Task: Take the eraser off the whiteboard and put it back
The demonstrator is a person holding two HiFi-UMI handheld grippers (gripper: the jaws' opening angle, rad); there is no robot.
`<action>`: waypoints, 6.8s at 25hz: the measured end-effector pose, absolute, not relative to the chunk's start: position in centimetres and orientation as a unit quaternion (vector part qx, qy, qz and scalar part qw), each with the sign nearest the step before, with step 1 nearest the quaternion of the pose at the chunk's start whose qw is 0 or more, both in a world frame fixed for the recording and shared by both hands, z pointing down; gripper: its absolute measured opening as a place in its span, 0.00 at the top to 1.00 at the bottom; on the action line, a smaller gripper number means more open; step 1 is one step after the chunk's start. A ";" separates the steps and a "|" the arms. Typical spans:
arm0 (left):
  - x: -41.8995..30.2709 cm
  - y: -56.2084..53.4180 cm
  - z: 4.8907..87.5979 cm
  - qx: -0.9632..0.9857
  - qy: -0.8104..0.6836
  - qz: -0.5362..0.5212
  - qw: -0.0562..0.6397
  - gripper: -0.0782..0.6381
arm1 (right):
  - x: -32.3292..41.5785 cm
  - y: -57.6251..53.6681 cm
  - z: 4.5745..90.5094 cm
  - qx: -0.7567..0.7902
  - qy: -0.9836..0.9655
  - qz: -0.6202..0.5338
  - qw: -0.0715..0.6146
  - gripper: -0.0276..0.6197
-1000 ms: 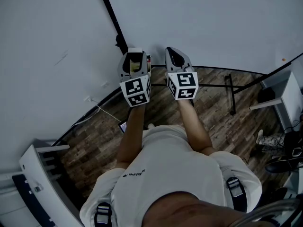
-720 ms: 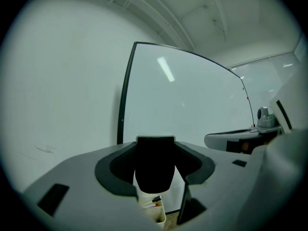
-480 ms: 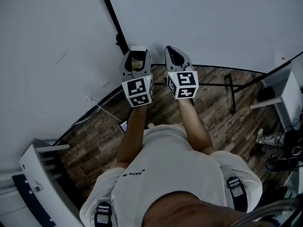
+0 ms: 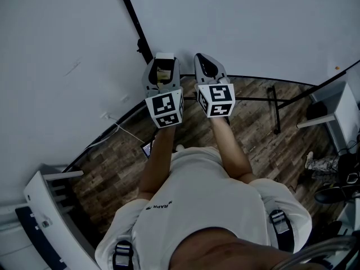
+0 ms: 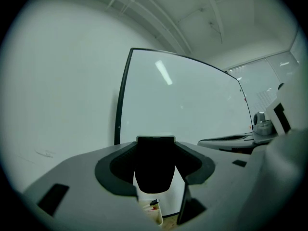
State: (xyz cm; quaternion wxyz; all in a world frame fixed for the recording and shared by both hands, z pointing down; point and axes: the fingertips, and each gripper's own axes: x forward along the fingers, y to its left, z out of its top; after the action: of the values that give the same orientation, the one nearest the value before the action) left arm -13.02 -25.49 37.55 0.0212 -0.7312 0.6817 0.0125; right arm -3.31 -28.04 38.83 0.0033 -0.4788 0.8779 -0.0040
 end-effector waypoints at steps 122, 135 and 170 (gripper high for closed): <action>-19.3 -30.5 57.1 -0.705 0.701 -0.054 -0.090 0.57 | -2.3 -30.1 40.2 -0.494 0.869 -0.001 -0.020 0.94; -18.5 -30.8 60.0 -0.707 0.695 -0.082 -0.106 0.57 | -1.6 -30.4 40.4 -0.501 0.865 -0.001 -0.022 0.94; -18.5 -30.2 61.2 -0.716 0.686 -0.063 -0.112 0.50 | -2.2 -30.2 40.4 -0.493 0.870 -0.009 -0.020 0.94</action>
State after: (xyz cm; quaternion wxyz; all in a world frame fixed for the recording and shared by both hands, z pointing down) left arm -18.49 -30.16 61.23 -0.1118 -0.7160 0.6862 -0.0627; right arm -2.18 -30.18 40.40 -0.0202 -0.4933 0.8696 -0.0087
